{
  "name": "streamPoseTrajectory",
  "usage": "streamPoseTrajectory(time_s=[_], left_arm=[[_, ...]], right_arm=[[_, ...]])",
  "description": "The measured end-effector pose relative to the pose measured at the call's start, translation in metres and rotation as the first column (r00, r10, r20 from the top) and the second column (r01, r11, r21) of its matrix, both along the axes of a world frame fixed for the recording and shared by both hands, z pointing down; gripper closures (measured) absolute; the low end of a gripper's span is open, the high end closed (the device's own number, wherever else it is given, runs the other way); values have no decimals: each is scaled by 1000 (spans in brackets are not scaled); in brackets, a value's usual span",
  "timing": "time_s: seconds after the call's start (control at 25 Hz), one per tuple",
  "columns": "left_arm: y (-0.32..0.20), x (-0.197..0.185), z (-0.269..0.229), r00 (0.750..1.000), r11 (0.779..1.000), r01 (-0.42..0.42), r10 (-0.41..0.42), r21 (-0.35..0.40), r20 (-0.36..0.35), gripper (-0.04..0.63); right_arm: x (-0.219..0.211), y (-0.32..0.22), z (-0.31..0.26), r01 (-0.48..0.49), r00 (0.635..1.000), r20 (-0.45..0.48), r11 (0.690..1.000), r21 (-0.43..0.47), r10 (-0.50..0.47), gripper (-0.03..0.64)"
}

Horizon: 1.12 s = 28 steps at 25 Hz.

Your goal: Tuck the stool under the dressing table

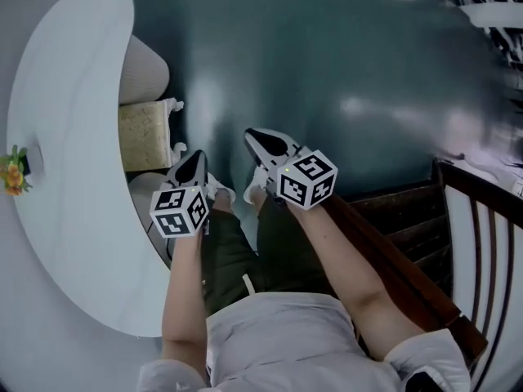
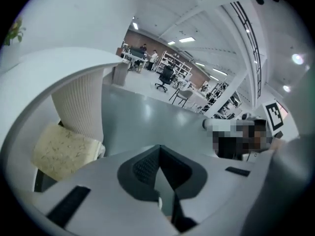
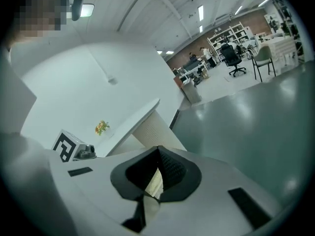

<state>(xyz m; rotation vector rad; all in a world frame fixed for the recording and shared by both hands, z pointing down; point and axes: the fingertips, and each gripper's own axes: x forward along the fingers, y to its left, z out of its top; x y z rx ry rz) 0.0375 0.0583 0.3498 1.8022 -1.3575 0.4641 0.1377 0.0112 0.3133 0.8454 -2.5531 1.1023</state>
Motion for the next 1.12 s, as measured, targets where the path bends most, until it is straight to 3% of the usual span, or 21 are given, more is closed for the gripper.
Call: streamPoseTrajectory(time_s=[0.2,0.44,0.72,1.12], left_arm=[[-24,2,-65,1000,993,-21,18,118,25,594],[-38,15,-138,996,967,-91,90,238,14,594],[-33,41,-227,981,903,-173,195,393,-17,594],[-25,51,-327,962,806,-239,271,541,22,595]], right_arm=[[22,-5,-65,-30,1000,9,995,95,29,606],[40,-3,-136,-47,999,18,979,197,44,607],[56,8,-216,-61,998,20,947,315,58,607],[63,24,-305,-65,998,35,890,452,55,607]])
